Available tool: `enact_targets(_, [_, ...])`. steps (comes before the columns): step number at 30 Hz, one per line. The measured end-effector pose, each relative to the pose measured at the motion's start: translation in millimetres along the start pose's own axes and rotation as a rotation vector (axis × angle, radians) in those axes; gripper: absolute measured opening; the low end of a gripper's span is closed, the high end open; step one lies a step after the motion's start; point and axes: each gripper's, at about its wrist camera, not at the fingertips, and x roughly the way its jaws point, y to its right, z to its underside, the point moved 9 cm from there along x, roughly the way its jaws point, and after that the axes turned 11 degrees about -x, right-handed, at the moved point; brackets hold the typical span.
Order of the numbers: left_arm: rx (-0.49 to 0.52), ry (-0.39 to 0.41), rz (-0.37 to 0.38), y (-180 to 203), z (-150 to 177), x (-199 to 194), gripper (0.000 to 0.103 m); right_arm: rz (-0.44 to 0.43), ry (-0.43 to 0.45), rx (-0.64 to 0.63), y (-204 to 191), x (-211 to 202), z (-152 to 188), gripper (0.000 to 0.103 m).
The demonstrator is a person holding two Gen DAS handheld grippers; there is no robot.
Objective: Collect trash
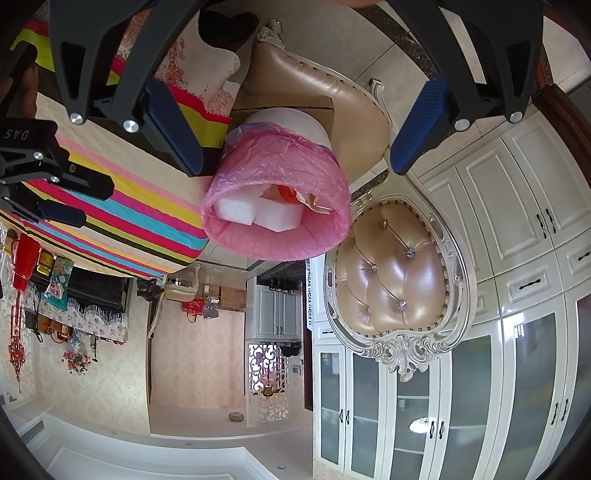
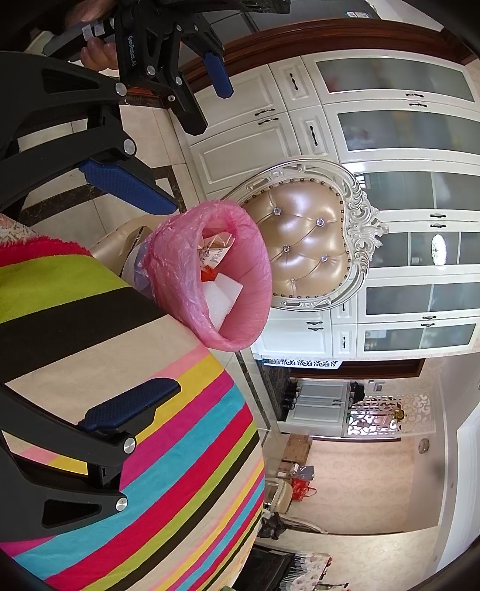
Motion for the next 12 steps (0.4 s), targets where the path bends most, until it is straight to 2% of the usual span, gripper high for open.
enact_targets(3, [0.003, 0.014, -0.031, -1.9, -0.3, -0.5, 0.098, 0.001, 0.000, -0.001, -1.1, -0.6, 0.0, 0.084])
enact_targets(12, [-0.032, -0.007, -0.021, -10.4, 0.1, 5.0, 0.098, 0.003, 0.000, 0.011, 2.2, -0.9, 0.6, 0.084])
